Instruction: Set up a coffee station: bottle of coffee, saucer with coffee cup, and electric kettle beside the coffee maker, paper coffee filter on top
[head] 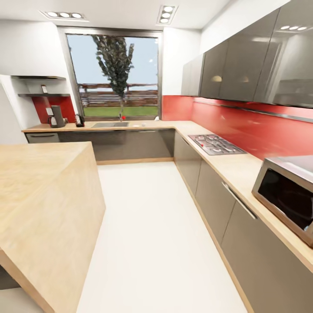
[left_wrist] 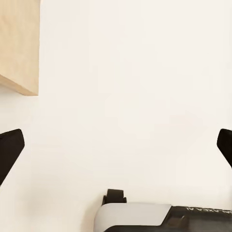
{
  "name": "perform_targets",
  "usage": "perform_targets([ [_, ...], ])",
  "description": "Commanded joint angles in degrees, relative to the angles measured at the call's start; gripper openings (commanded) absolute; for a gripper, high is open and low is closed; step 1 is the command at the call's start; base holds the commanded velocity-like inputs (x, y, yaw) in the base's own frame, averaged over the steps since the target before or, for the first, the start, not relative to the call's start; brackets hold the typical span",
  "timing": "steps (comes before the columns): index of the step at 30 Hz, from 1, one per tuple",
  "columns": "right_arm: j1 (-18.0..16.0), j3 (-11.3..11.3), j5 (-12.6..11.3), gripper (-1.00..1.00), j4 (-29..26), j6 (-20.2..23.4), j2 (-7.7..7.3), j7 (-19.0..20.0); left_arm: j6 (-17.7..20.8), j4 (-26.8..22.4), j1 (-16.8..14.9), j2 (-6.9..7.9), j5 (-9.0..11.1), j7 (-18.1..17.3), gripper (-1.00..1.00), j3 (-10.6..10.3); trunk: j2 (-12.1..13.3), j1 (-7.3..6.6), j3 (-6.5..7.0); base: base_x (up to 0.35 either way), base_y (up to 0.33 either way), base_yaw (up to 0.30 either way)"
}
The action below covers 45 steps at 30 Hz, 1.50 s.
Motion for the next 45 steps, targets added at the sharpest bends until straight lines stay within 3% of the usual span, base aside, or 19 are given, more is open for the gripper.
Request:
perform_targets([
  [1,0.0,-0.1,0.1,1.0,0.0,-0.2,0.02,0.0,-0.2,0.1,-0.1,-0.01,0.4,-0.1,1.0,0.1,-0.1,0.07,-0.12,0.335,-0.144,0.046],
  [15,0.0,-0.1,0.1,1.0,0.1,-0.2,0.18,0.0,-0.2,0.1,-0.1,0.08,0.5,0.0,1.0,0.1,-0.1,0.07,-0.12,0.336,-0.11,0.203],
  [45,0.0,-0.1,0.1,1.0,0.2,-0.2,0.21,0.0,-0.3,0.1,0.0,0.08,0.5,0.0,1.0,0.1,-0.1,0.07,-0.12,0.337,-0.002,0.005],
])
